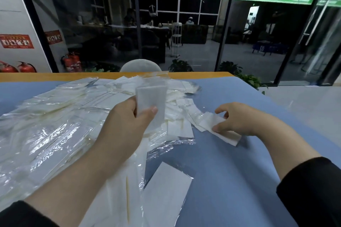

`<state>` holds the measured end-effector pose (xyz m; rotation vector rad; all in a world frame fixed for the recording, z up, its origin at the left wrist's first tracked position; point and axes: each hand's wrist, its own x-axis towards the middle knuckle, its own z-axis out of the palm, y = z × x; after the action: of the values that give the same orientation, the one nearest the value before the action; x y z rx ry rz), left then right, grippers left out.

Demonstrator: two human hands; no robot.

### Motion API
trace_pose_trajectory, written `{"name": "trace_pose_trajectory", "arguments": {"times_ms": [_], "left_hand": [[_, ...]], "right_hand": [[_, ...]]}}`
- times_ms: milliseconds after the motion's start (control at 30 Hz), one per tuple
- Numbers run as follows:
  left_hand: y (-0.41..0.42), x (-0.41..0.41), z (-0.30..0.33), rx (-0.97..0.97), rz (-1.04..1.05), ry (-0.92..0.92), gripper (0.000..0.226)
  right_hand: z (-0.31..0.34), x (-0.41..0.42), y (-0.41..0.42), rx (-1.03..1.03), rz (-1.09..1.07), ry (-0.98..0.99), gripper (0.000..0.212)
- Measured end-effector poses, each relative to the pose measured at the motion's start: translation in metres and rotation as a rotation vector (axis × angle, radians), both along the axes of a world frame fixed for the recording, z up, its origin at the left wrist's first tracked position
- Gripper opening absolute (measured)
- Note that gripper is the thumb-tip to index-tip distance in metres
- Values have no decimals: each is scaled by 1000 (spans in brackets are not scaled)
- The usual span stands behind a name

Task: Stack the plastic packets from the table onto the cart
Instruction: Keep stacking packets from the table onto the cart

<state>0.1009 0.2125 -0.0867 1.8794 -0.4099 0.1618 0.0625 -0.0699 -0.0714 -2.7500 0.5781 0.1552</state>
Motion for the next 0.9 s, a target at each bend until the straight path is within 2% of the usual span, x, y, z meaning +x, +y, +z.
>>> {"name": "trace_pose_trajectory", "arguments": {"times_ms": [100,233,267,333,367,433,533,567,600,700,800,833,900], "left_hand": [[0,0,2,-30,13,14,11],[0,0,4,-50,22,27,11],[0,0,3,-61,26,42,10],[1,1,3,-108,26,88,7],[2,2,3,-140,24,112,5],[1,3,3,-174,33,134,5],[0,1,7,-200,45,159,10],[-1,0,7,-204,43,170,13],[-2,-2,9,-202,39,177,17],[-5,-8,11,-171,-10,151,28],[-8,-15,14,-138,-99,134,24],[-8,-16,15,-113,-105,127,21],[-6,-14,15,-85,-63,94,16]], "right_hand": [[1,0,-1,15,-32,5,73],[2,-1,3,36,-45,-14,66],[1,-1,3,67,-51,-40,60],[1,-2,6,158,-59,-155,31],[3,-3,8,219,-60,-243,18],[7,-5,15,397,-53,-439,5],[15,-10,38,884,42,-621,15],[15,-11,48,1008,101,-622,18],[14,-12,58,1034,166,-606,20],[6,-6,86,841,268,-636,17],[-2,0,106,655,248,-718,47],[-2,0,109,631,250,-727,48],[1,-2,108,633,238,-706,34]]}}
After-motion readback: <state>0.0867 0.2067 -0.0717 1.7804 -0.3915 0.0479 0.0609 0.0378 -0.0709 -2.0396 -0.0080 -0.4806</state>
